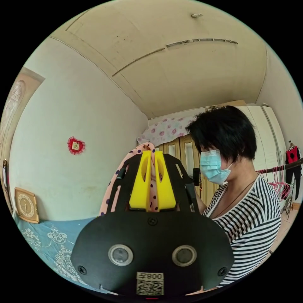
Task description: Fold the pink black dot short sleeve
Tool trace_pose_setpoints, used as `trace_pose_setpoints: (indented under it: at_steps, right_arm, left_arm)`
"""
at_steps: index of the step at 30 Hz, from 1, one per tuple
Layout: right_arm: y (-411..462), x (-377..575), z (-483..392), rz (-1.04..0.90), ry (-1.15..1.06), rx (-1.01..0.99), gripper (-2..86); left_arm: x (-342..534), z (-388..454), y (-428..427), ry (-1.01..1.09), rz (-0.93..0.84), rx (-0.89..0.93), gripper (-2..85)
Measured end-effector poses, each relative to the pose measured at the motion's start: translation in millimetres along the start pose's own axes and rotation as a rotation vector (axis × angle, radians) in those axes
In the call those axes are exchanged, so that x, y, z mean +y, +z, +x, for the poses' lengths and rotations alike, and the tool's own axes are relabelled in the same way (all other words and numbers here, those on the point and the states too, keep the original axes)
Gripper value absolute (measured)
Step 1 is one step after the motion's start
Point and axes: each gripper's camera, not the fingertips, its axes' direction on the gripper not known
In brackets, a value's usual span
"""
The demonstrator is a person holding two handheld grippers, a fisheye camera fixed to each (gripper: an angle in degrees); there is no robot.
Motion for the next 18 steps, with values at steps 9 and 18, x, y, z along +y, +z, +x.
trace_pose_setpoints:
  at_steps: [9,18]
  right_arm:
    - [109,-2,-25,-0.034,-0.014,0.026,0.5]
    - [256,18,-12,-0.077,0.054,0.026,0.5]
  left_arm:
    - [46,-39,-14,-0.027,-0.011,-0.084,1.8]
    - [104,-126,32,-0.128,-0.095,-0.125,1.7]
